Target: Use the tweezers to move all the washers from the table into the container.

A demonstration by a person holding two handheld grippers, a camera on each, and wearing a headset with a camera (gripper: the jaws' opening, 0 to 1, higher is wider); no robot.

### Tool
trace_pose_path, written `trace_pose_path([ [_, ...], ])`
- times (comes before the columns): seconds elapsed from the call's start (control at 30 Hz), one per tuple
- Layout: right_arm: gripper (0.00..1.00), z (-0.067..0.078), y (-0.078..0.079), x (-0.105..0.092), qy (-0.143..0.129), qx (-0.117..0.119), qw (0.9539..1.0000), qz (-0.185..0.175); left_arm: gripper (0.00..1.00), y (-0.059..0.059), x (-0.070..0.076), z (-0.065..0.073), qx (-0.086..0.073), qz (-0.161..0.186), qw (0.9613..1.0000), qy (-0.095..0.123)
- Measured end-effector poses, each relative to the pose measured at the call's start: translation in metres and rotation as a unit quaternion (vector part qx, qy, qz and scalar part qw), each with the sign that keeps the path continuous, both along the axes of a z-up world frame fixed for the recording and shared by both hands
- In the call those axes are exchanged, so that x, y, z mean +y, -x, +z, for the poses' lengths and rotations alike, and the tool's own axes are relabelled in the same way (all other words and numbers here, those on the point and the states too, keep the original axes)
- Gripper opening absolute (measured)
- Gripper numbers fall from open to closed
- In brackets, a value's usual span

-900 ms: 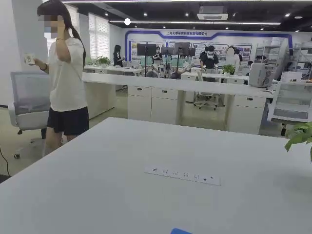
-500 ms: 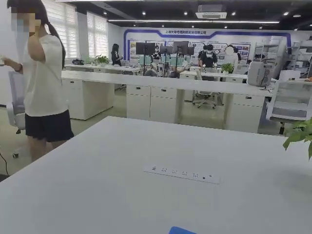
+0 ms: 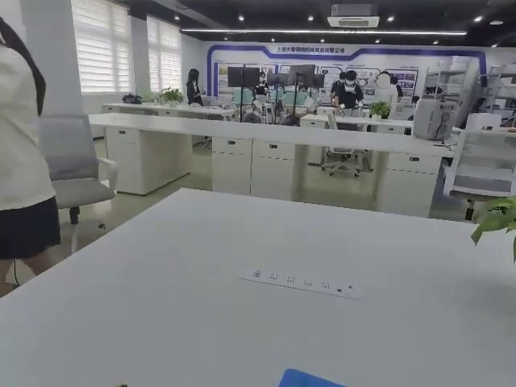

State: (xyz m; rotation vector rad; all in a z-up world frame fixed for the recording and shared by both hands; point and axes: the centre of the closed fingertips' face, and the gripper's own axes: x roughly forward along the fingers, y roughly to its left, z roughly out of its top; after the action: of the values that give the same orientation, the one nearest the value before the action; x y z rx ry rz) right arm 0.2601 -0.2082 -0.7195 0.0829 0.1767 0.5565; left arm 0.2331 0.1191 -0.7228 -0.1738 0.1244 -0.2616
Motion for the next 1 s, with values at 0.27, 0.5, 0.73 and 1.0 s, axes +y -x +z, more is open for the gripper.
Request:
trace_pose_path([
  [0.27,0.8,-0.0042,0.0,-0.0007,0.01,0.004,0.9999,0.002,0.92,-0.0001,-0.0014,-0.0019,0.005,-0.003,1.0,-0.003],
  [0.5,0.8,-0.0064,-0.0004,-0.0027,0.013,0.004,0.9999,0.0,0.91,0.0,-0.0024,-0.0032,0.008,-0.006,0.9999,-0.004],
  [0.73,0.79,-0.0084,-0.0005,-0.0035,0.022,0.007,0.9997,-0.002,0.91,0.0003,-0.0042,-0.0053,0.013,-0.011,0.9998,-0.008],
  [1.0,0.79,-0.0105,-0.0008,-0.0039,0.025,0.008,0.9997,0.0,0.9,0.0003,-0.0061,-0.0069,0.016,-0.017,0.9996,-0.013],
])
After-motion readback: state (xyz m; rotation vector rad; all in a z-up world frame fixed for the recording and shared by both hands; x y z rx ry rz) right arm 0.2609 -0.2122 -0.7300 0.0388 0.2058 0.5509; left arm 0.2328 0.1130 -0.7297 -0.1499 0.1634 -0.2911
